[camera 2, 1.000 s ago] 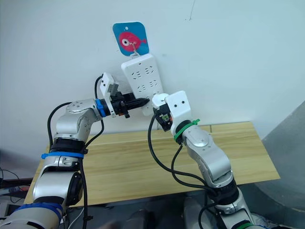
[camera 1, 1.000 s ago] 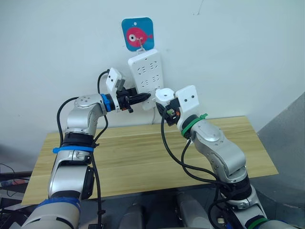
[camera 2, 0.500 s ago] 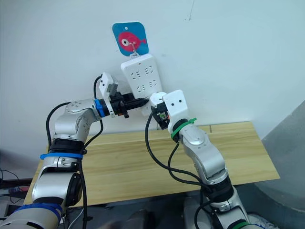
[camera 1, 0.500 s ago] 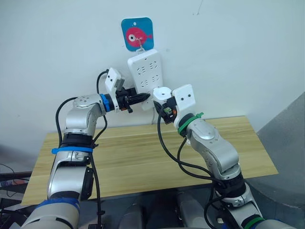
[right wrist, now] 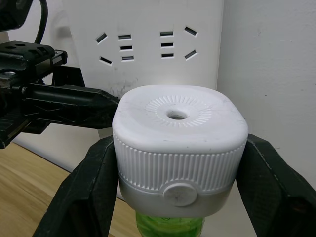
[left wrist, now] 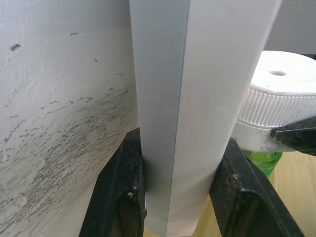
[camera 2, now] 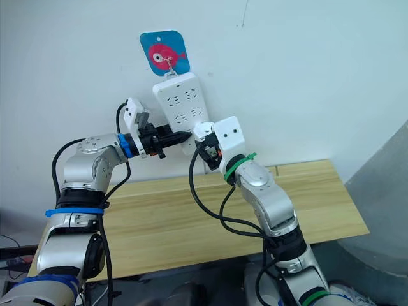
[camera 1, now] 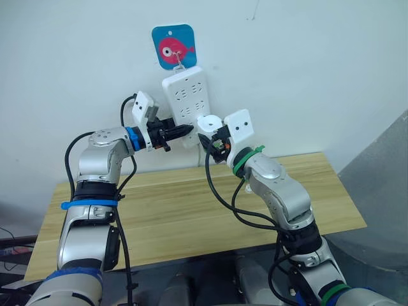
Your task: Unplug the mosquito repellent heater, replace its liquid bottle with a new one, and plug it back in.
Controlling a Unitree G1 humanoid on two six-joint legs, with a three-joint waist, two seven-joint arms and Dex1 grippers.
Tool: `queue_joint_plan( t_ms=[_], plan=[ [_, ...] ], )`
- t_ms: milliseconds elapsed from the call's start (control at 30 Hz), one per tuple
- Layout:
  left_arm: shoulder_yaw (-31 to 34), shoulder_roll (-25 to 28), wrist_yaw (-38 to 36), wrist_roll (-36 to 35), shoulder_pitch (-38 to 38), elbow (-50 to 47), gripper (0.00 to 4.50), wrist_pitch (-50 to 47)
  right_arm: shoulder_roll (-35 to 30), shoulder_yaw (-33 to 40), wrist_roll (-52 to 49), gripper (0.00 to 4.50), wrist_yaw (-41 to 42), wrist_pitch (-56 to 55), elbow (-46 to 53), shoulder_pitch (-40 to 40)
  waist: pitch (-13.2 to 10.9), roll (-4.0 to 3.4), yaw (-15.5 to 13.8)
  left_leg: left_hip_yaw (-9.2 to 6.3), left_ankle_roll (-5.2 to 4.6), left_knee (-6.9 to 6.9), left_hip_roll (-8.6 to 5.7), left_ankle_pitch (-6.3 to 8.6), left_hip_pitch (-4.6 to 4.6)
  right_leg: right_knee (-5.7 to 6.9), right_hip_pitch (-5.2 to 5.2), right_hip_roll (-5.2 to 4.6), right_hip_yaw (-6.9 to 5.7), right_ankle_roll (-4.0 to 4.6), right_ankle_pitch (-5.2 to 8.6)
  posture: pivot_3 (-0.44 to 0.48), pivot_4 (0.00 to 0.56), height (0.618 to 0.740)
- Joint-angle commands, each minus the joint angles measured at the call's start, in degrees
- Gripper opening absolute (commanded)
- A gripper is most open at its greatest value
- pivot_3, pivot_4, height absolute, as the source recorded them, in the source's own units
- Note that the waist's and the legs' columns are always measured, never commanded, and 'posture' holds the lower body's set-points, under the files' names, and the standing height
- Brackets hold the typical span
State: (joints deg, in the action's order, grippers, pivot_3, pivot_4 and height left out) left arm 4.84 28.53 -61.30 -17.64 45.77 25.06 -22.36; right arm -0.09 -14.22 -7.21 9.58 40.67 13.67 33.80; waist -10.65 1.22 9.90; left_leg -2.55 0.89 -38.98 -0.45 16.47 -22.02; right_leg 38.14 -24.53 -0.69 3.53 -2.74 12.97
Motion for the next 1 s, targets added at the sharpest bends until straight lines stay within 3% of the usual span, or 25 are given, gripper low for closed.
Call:
queue_joint_plan(
  t_ms=[33,100,267,433,567,900,1000],
  plan=[
    [-2.1,-1.7,-3.4,-2.4,-0.2,-3.7,1.31,-0.2,0.9,1.7,-0.3,2.96,-0.3,0.8,-1.1,2.1,0.0,-0.01,0.0,0.0,0.0,0.0,0.0,0.0,0.0,0.0,0.0,0.0,0.0,0.0,0.0,-0.191,0.149,0.733],
    [-2.0,-1.4,-3.0,-1.6,-0.3,-2.8,1.31,1.2,0.8,2.0,-1.2,2.96,0.3,2.0,0.5,1.4,0.0,-0.01,0.0,-0.01,0.01,0.0,0.0,0.0,0.0,0.0,0.0,0.0,0.0,0.0,0.0,-0.191,0.149,0.733],
    [-1.8,-0.5,-2.2,0.5,-0.3,0.2,1.31,5.3,-3.9,1.5,0.2,4.49,1.2,3.7,7.1,-2.0,0.0,-0.01,-0.5,-0.18,0.02,0.03,-0.02,0.0,-0.12,-0.12,0.0,-0.06,-0.01,0.0,0.0,-0.186,0.148,0.733],
    [-0.9,0.1,-1.4,0.5,-0.2,2.4,1.31,7.5,-7.7,1.1,-0.9,4.5,2.9,6.6,14.1,-5.6,0.1,-0.03,-0.3,-0.13,0.16,0.01,-0.1,-0.03,-0.84,-0.07,-0.75,-0.18,0.0,0.0,0.0,-0.184,0.145,0.733],
    [0.6,0.5,0.0,0.3,0.1,3.9,1.31,9.6,-9.6,1.5,-1.9,4.5,4.3,7.9,17.2,-7.4,0.2,-0.02,-0.3,-0.1,0.12,0.01,-0.11,-0.02,-0.83,-0.06,-0.75,-0.22,-0.01,0.0,0.0,-0.176,0.139,0.733],
    [1.9,4.6,5.6,4.6,-2.1,5.9,4.47,17.7,-14.2,1.1,-3.8,4.5,10.3,7.1,20.1,-8.6,0.2,0.01,-0.3,-0.09,0.14,-0.03,-0.12,-0.04,-0.79,0.05,-0.73,-0.2,-0.24,0.02,-0.01,-0.138,0.13,0.733],
    [2.8,7.2,4.9,4.0,-6.3,1.7,4.49,17.5,-15.7,1.0,-5.2,4.5,13.2,5.8,20.7,-8.8,0.3,0.05,-0.1,0.0,0.15,-0.05,-0.09,-0.05,-0.64,0.32,-0.75,-0.19,-0.2,0.07,-0.04,-0.129,0.128,0.733]
  ],
)
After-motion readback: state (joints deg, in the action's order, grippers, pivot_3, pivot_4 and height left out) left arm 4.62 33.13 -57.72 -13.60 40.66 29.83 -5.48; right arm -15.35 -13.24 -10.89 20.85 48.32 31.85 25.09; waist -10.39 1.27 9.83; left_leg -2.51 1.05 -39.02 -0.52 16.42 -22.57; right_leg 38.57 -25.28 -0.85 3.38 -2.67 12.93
